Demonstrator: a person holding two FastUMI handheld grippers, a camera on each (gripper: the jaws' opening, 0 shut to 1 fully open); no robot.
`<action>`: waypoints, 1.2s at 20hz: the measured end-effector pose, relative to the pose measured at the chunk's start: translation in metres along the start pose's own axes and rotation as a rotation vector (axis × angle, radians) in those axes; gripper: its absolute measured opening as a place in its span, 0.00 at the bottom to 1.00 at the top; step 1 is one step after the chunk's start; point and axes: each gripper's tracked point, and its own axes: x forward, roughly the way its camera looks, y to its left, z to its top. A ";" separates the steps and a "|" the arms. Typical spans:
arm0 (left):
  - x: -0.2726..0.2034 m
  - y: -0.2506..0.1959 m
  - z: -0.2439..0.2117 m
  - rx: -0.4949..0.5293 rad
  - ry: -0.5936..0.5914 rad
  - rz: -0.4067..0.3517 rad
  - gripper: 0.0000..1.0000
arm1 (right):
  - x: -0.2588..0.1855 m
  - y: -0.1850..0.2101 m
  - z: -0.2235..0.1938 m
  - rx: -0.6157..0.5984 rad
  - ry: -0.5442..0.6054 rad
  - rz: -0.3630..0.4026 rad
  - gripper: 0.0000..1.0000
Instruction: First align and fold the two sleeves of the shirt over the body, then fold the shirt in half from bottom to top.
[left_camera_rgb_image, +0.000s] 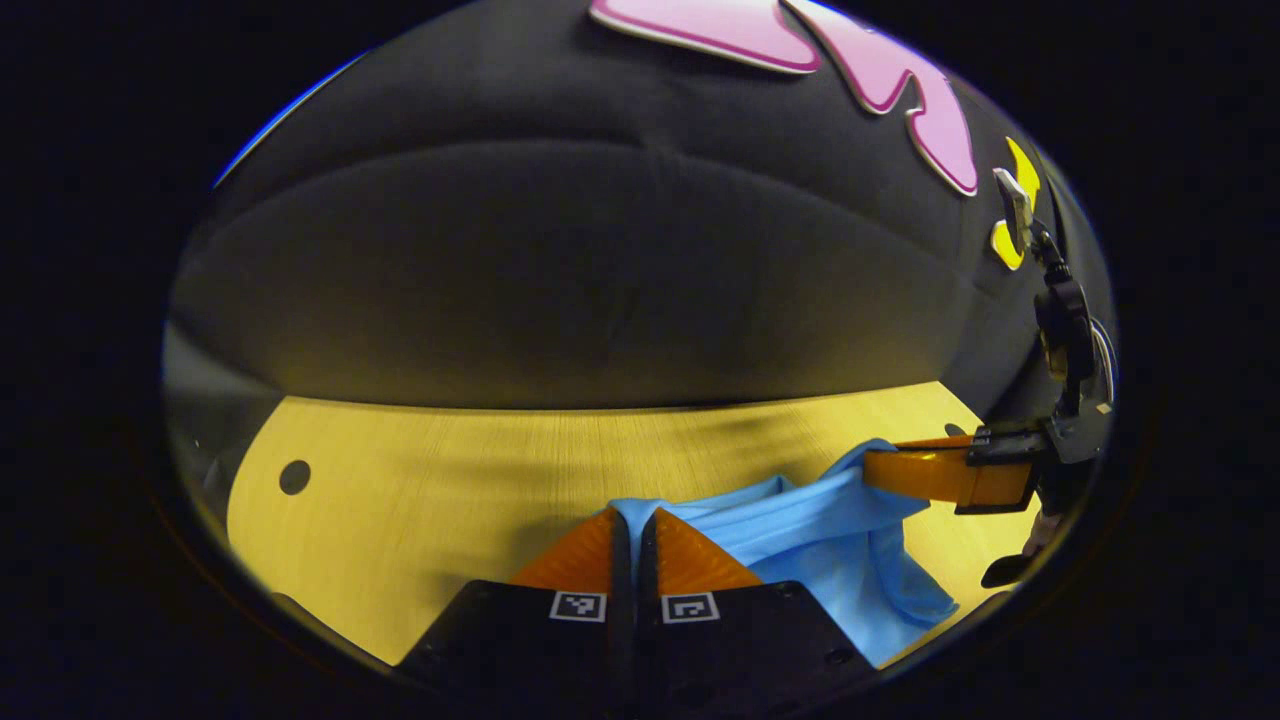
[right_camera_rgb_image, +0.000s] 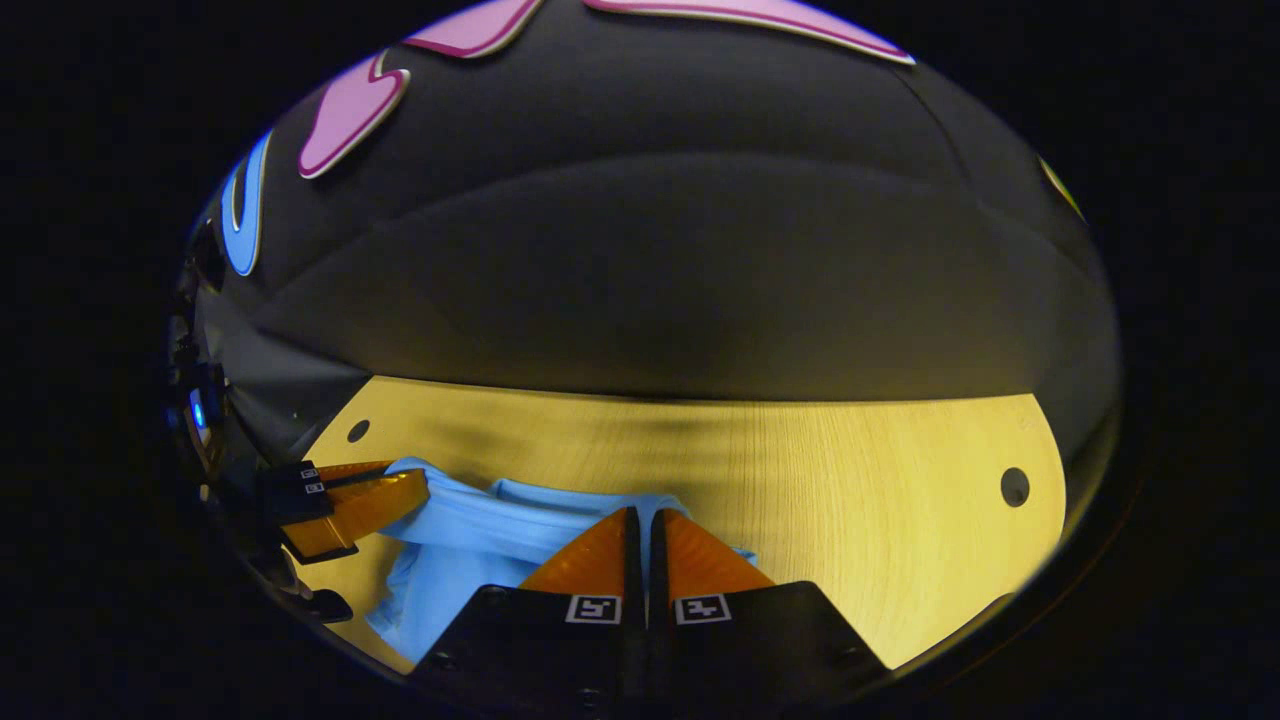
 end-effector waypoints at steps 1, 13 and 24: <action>0.004 0.001 -0.001 0.001 -0.008 0.006 0.06 | 0.007 -0.002 -0.002 -0.008 -0.003 -0.006 0.05; -0.089 -0.010 0.048 0.124 -0.225 0.116 0.98 | -0.067 -0.016 0.024 -0.108 -0.143 -0.110 0.99; -0.356 -0.056 0.099 0.143 -0.510 0.055 0.98 | -0.303 0.014 0.059 -0.059 -0.452 -0.247 0.99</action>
